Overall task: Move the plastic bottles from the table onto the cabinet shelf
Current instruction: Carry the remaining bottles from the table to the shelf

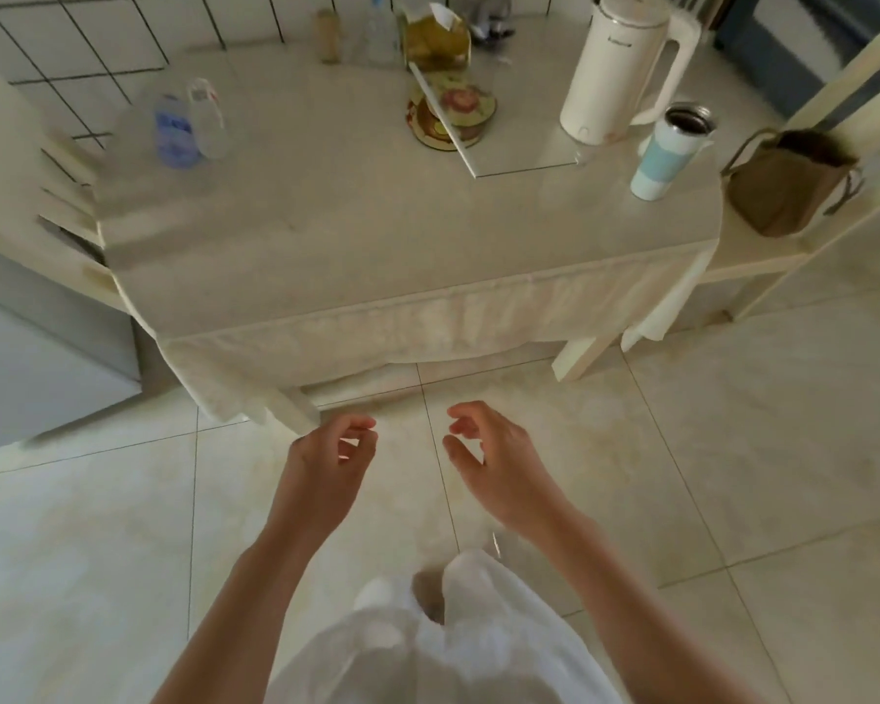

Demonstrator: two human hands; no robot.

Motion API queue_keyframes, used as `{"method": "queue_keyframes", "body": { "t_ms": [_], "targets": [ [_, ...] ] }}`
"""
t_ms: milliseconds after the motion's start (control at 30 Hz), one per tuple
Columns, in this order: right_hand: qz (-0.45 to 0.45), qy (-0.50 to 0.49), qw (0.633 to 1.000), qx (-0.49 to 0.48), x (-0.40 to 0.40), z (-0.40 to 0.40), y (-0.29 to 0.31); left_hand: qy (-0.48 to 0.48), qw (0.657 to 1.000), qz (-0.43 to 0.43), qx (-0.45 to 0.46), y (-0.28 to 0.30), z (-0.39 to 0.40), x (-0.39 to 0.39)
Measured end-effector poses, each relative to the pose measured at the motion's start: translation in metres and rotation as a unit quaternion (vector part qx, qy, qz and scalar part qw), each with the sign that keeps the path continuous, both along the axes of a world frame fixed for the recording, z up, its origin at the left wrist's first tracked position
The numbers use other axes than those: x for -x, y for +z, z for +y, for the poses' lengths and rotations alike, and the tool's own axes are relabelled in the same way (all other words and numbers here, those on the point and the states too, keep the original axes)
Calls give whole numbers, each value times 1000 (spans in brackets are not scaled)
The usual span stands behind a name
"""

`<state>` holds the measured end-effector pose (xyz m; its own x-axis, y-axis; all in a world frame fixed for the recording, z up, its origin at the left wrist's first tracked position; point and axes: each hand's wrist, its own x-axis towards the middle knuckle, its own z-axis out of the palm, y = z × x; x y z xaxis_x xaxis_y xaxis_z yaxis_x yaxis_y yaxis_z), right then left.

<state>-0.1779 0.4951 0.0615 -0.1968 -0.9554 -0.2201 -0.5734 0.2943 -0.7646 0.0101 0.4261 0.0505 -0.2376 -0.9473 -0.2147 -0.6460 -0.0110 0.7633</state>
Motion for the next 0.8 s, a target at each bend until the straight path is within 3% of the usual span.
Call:
{"method": "queue_keyframes", "body": {
  "t_ms": [267,500,800],
  "targets": [
    [2,46,999,2,24,-117,-4,28,999,3,16,0,-101,36],
    [1,109,994,-26,58,-226,3,100,995,2,-21,1,-186,57],
    [8,153,987,-40,55,-353,-2,155,987,-25,-33,-5,-268,50]
  ]
}}
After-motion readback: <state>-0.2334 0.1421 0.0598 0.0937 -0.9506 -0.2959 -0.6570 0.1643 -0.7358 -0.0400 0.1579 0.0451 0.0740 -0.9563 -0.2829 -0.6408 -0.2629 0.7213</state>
